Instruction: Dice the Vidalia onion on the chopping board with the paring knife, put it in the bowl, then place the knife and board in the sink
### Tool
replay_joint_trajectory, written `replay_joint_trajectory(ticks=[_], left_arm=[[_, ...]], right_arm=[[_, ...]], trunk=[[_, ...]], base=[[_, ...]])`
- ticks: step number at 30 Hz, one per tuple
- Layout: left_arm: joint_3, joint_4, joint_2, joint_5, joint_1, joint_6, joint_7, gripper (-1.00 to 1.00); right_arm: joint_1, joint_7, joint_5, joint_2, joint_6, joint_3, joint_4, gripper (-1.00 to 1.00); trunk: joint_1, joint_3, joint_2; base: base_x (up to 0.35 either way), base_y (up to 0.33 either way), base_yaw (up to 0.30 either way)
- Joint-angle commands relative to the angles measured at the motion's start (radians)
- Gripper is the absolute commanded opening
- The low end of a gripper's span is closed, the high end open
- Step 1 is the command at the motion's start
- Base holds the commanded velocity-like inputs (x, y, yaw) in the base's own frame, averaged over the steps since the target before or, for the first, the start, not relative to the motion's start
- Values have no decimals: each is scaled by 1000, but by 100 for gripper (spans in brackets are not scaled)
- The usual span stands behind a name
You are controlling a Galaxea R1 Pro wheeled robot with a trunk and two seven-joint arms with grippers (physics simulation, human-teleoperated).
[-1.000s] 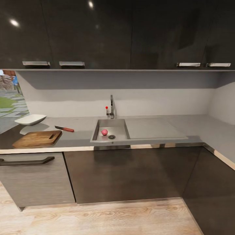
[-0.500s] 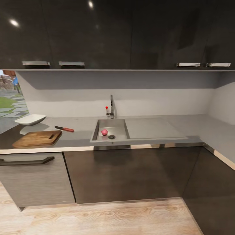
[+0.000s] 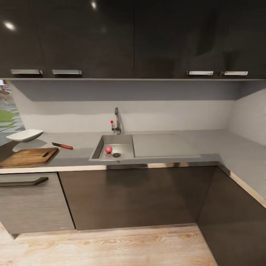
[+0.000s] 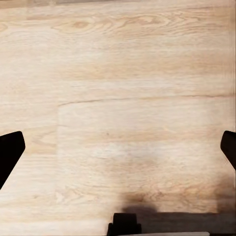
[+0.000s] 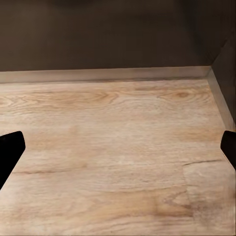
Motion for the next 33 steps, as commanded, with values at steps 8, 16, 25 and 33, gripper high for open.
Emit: replay_joint_trajectory(ticks=[8,16,25,33], left_arm=[[2,-168,-8,1,0,156,44,100],[-7,-659,-35,1,0,676,66,100],[-8,-780,-65,-5,0,751,69,100],[-14,-873,-85,-5,0,786,70,100]], right_arm=[[-1,-2,-1,0,-3,-1,20,100],[0,-2,-1,0,-3,-1,28,100],[-1,-2,-1,0,-1,-1,29,100],[-1,-1,-1,0,-1,0,34,100]], trunk=[[0,-1,0],[0,-1,0],[0,-1,0],[-8,5,14]], base=[[0,-65,0],[0,-4,0],[0,0,0],[0,0,0]])
